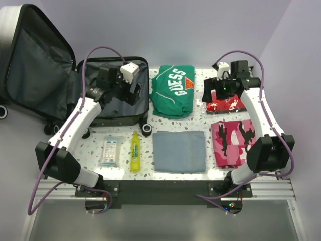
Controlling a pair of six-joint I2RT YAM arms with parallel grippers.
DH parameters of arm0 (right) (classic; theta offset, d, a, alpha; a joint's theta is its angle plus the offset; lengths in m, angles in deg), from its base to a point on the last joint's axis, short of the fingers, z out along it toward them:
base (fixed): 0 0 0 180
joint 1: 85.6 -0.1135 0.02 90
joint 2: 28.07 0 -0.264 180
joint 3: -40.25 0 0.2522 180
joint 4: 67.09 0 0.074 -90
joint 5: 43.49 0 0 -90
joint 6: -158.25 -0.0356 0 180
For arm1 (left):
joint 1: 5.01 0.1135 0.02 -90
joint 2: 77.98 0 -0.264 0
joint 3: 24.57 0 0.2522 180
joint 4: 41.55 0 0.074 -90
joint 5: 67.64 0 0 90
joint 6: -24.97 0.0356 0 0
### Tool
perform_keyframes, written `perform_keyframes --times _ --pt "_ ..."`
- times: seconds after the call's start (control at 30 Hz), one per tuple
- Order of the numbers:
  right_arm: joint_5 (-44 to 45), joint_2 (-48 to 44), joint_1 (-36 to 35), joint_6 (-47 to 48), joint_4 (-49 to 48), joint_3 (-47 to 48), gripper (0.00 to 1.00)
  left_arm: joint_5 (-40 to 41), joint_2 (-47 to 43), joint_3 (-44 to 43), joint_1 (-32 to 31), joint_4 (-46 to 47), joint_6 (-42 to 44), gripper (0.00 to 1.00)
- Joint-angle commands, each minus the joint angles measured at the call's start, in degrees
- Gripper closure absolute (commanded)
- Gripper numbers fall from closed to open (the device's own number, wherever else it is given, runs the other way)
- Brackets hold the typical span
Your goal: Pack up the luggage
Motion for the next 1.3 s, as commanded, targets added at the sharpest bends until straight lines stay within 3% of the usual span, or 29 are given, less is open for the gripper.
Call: perform_keyframes --times 0.0,0.17,0.43,0.67,1.07,1.17,1.27 --pt "0.0 -0.6 -1.7 2.3 -5.9 -1.0 0.01 -2.1 -2.7 0.0 -0.2 2.3 0.5 0.0" --pt "4.6 1.2 -9.5 13.0 -11.0 -1.1 0.01 -2.2 -1.4 -1.6 0.0 -0.6 0.0 0.0" --pt "9.3 8.2 -20.1 25.6 -19.3 -0.6 0.01 -19.3 1.1 -3.2 10.3 -4.1 -3.9 0.0" --pt "9.8 16.0 -26.6 33.9 -22.7 0.5 0.01 -18.5 0.0 -1.9 11.5 -5.1 -3.4 0.0" --pt "13.9 29.7 -27.8 39.2 -25.1 2.1 0.01 -16.5 -1.8 -0.3 11.7 -5.8 -2.0 0.0" --pt "14.7 31.7 -27.8 39.5 -25.2 1.9 0.11 -16.0 -1.5 -0.8 11.7 -5.9 -1.9 0.0" --pt "14.6 32.8 -27.4 39.6 -24.4 2.5 0.31 -16.4 -2.1 -0.4 11.7 -4.9 -1.7 0.0"
